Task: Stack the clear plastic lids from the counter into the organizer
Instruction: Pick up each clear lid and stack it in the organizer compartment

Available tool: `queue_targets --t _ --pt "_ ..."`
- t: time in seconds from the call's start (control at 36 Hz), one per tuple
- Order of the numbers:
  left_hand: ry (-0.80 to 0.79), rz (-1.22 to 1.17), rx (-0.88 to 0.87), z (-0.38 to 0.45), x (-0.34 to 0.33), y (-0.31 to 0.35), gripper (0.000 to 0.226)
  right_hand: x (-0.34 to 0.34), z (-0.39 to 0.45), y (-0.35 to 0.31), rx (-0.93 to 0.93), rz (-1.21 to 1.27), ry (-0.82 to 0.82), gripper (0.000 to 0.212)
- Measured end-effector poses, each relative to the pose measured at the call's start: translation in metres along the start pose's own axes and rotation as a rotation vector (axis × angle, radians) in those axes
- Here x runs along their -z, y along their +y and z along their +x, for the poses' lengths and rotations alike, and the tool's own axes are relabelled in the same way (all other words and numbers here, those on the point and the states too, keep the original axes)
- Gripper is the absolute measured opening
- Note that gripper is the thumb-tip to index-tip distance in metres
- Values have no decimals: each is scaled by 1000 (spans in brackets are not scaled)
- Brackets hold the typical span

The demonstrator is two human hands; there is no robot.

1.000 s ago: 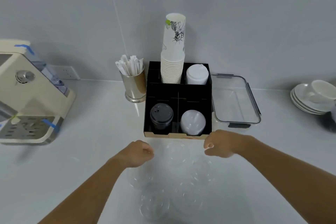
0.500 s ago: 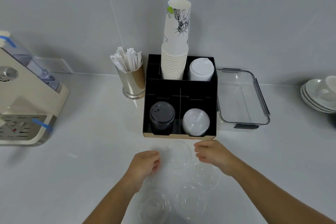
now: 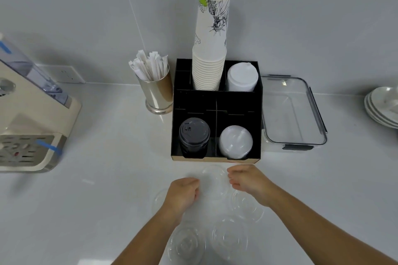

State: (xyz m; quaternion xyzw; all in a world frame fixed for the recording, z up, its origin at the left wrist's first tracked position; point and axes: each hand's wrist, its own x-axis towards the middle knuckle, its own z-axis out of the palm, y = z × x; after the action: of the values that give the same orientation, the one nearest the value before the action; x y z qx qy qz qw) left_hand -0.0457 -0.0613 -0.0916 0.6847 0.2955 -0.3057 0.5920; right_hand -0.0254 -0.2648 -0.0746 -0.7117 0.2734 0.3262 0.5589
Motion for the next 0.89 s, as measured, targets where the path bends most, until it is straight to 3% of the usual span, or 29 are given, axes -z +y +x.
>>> queue_targets --t 0.25,0.31,0.44,0.75,0.89 --pt "8 34 -54 -13 -3 6 29 -7 -10 -6 -42 -18 16 21" --pt "18 54 -85 -16 -3 7 29 -8 -12 -4 -46 -23 11 9" --pt "38 78 -118 -25 1 8 29 -9 -26 -3 -25 -7 69 29" --pt "8 -7 -156 -54 1 -4 18 -13 -61 10 139 -113 177 33" --pt "79 -78 -172 -61 -1 -5 16 -10 -76 8 224 -180 225 31"
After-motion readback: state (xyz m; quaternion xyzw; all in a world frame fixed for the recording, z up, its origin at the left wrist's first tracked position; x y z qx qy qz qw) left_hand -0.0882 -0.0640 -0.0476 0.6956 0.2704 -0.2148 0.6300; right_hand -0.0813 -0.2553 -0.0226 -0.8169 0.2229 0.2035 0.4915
